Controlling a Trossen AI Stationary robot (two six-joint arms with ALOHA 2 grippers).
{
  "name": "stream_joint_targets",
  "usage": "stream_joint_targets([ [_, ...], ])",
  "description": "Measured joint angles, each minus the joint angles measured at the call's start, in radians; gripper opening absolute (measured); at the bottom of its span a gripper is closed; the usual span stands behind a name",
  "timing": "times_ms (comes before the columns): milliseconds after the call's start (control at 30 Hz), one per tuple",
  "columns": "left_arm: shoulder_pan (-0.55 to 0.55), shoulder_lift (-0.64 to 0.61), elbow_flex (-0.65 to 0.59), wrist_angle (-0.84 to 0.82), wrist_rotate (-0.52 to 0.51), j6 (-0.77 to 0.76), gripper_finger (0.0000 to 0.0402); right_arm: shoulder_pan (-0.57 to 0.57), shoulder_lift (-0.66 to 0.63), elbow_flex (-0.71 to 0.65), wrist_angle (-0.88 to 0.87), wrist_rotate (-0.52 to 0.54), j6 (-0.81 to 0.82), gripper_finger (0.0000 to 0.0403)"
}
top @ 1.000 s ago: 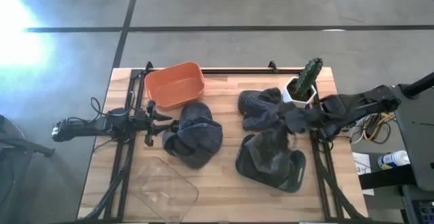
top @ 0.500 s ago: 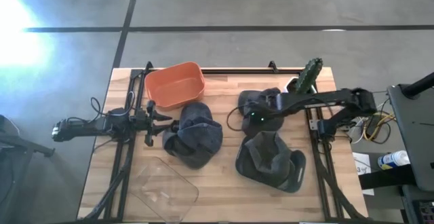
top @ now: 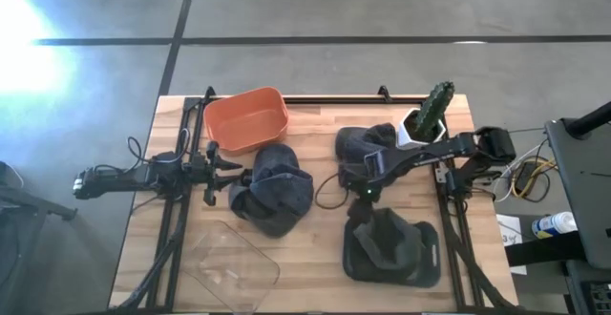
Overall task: Pick & Place hat
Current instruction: Adjust the blue bin, then put the right blue cap into the transparent bin
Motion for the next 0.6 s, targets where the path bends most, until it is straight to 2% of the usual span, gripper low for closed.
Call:
stream_joint_targets([
  [67,0.0,0.0,0.0,0.0,0.0,0.0,0.014,0.002,-0.036,0.0,0.002,0.014,0.012,0.0126],
  [133,0.0,0.0,0.0,0.0,0.0,0.0,0.014,0.003,-0.077,0.006,0.002,0.088,0.026,0.0123],
  [333,0.0,0.0,0.0,0.0,0.0,0.0,0.014,-0.012,-0.218,0.037,-0.003,0.464,0.097,0.0116],
  [400,0.0,0.0,0.0,0.0,0.0,0.0,0.014,-0.02,-0.26,0.039,-0.005,0.554,0.128,0.0117],
  [467,0.0,0.0,0.0,0.0,0.0,0.0,0.014,-0.039,-0.288,0.038,-0.017,0.587,0.145,0.0119],
  [600,0.0,0.0,0.0,0.0,0.0,0.0,0.014,-0.097,-0.29,0.032,-0.062,0.574,0.19,0.0121],
])
